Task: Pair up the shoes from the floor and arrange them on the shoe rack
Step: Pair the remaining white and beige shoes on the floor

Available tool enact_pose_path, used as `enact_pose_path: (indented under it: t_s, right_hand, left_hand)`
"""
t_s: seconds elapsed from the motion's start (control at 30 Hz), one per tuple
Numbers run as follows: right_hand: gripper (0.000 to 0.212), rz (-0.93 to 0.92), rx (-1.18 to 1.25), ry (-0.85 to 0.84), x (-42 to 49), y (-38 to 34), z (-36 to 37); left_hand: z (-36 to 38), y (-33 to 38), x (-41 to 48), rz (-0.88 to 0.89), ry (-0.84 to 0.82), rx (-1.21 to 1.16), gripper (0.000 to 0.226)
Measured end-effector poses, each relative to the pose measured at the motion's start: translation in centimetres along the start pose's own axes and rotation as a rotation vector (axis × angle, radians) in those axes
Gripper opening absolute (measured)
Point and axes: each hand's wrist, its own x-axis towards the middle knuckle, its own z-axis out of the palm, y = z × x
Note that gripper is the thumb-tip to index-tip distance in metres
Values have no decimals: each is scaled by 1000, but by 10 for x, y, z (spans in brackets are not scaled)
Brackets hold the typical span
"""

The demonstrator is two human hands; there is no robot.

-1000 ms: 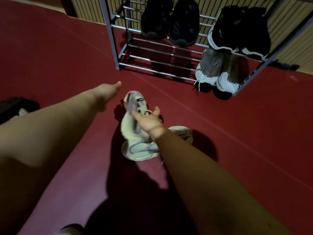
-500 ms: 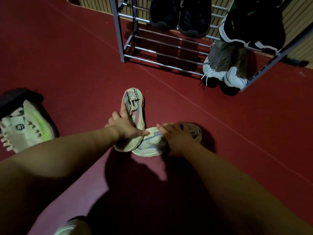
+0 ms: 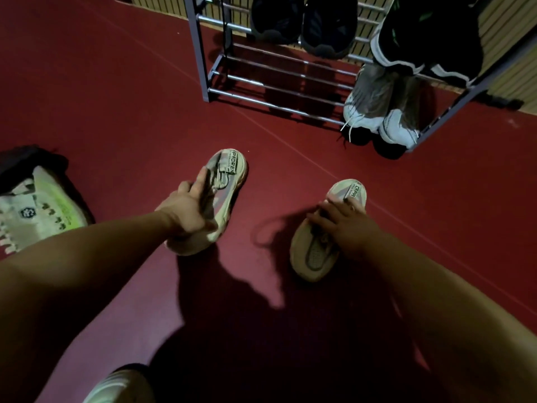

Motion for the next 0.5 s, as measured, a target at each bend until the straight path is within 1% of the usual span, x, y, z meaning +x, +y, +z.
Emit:
enact_pose_path:
  t_s: [0.03, 0.07, 0.17, 0.2, 0.27, 0.3, 0.37, 0.4, 0.47, 0.5]
  right_hand:
    - [66, 19, -15, -85, -2, -3, 4]
    - [68, -2, -49, -121, -1, -10, 4]
    - [65, -163, -126, -130, 6, -35, 1]
    - [65, -184, -154, -134, 9, -38, 1]
    - [64, -185, -201, -141, 11, -35, 0]
    - [64, -189, -208, -125, 10, -33, -2]
    - [66, -173, -162, -79, 9, -29, -8]
    - [69, -170, -142, -55, 8, -28, -13]
    - [76, -150, -137, 30, 9, -23, -18]
    - [74, -141, -133, 100, 11, -19, -17]
  left_hand:
    - [2, 2, 0, 11, -20, -17, 127]
    - [5, 4, -1, 20, -35, -34, 127]
    - [13, 9, -5, 64, -27, -167, 121]
    - [13, 10, -5, 97, -37, -206, 119]
    - [11, 12, -6, 159, -121, -268, 120]
    - [11, 13, -6, 178, -168, -284, 120]
    - [11, 17, -8, 214, -220, -201, 112]
    - [11, 18, -8, 228, -226, -147, 106]
    - [10, 21, -6, 231, -225, -126, 95]
    - [8, 22, -5, 210, -209, -135, 90]
